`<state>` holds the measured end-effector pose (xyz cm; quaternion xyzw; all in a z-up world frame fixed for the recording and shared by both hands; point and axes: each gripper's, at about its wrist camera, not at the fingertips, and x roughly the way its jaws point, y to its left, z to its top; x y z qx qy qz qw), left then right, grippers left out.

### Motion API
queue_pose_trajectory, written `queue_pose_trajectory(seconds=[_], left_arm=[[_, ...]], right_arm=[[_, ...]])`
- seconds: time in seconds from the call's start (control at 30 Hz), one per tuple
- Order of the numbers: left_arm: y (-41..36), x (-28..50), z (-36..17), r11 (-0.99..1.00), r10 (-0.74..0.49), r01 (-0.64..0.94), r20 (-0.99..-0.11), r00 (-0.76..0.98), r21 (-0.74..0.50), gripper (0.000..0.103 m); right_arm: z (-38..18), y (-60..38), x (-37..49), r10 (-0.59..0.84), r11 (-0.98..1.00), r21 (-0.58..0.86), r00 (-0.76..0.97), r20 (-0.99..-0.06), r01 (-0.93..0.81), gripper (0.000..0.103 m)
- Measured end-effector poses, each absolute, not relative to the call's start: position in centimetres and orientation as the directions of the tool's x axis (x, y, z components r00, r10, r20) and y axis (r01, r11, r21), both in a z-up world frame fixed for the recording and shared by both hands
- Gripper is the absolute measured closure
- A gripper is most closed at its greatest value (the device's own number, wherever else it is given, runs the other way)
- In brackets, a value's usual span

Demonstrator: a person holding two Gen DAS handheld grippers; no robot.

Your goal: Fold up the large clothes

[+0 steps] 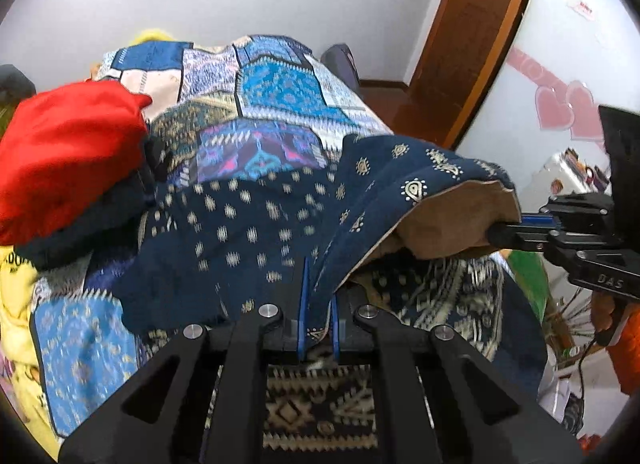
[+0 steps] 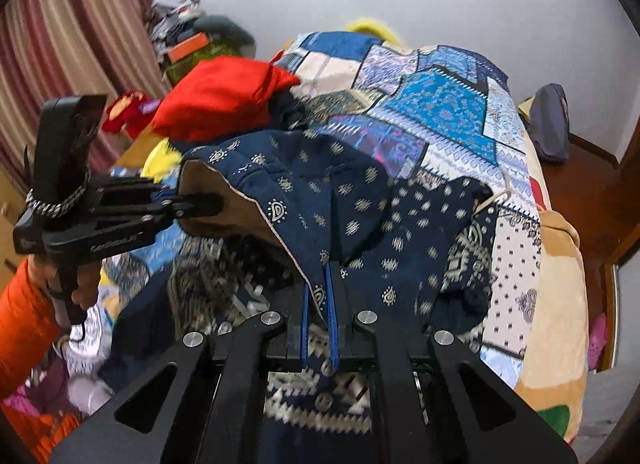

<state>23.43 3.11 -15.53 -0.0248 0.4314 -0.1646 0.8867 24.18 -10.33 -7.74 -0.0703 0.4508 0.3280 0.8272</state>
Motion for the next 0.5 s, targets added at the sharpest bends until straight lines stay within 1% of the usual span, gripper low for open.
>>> queue_pose_trajectory(seconds=[0.13, 0.27, 0.43, 0.47, 0.5], left_arm=[[2.5, 21.8, -16.9, 0.948, -0.284, 0.283, -0.788, 0.546, -0.145, 0.096], [2.5, 20.2, -18.1, 0.953, -0.255, 0.277, -0.818, 0.516, -0.123, 0.089], [3.1, 18.5, -16.9, 0.955, -0.252, 0.270, -0.812, 0.527, -0.121, 0.087], [3.2, 18.1, -16.2, 0.956, -0.249, 0.269, -0.802, 0.543, -0.115, 0.083], [3.4, 17.8, -15.7, 0.957, -0.249, 0.267, -0.794, 0.555, -0.113, 0.076]], right_arm=[[-8.4, -10.3, 22.9, 0.459, 0.776, 0.170, 0.359, -0.812, -0.608, 0.095], [-8.7, -10.7, 22.2, 0.453, 0.786, 0.191, 0.336, -0.826, -0.588, 0.091], [-6.9, -11.4, 21.1, 0.479, 0.784, 0.203, 0.365, -0.798, -0.587, 0.089], [-6.2, -11.7, 21.1, 0.489, 0.784, 0.206, 0.378, -0.786, -0.586, 0.089], [-5.9, -11.7, 20.9, 0.495, 0.784, 0.207, 0.387, -0.778, -0.585, 0.089]])
